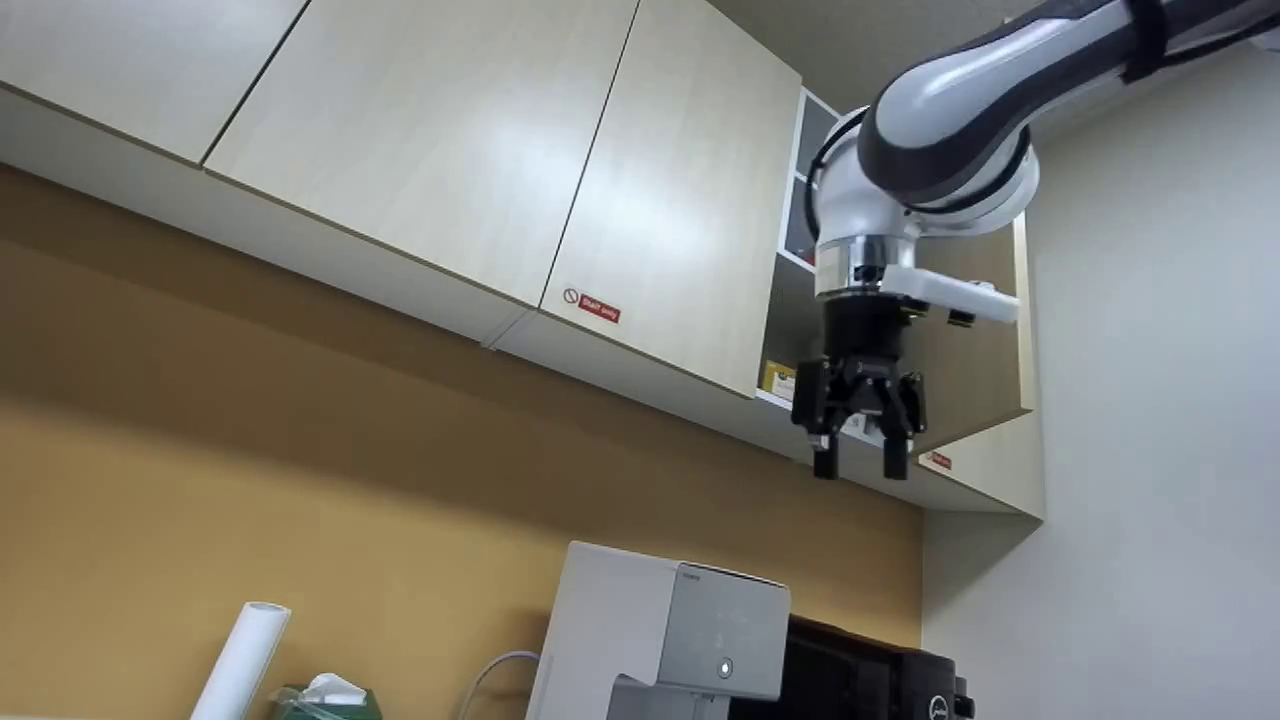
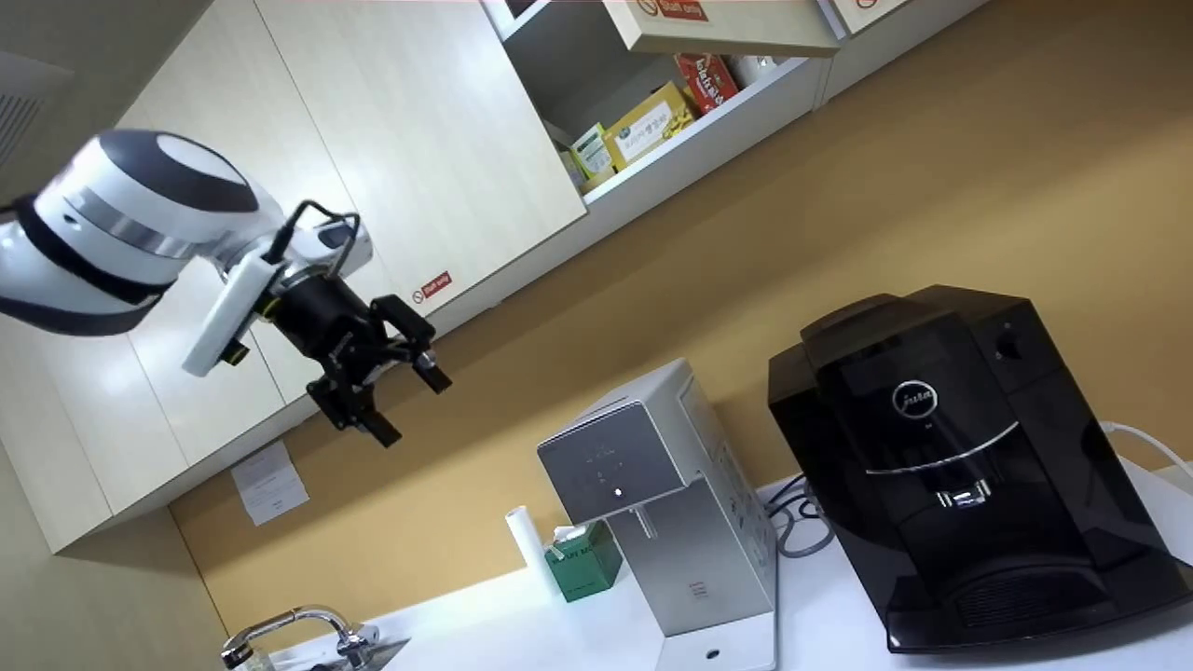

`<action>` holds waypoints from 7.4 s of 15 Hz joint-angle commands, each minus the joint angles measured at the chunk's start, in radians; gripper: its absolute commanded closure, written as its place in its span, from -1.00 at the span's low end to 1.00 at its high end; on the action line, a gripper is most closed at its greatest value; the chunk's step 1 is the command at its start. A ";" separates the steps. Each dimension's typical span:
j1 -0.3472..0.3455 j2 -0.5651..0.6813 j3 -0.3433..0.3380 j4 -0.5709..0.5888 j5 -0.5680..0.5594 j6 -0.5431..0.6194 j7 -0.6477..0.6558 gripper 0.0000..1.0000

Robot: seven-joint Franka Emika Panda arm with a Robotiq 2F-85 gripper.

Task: Close the open cabinet door

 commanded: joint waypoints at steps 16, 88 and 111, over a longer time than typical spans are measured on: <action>-0.302 -0.194 -0.138 0.103 -0.162 0.169 0.142 -1.00; -1.079 -0.204 0.248 -0.057 -0.023 1.006 0.187 0.87; -1.711 -0.443 0.916 0.363 0.089 0.641 0.641 0.87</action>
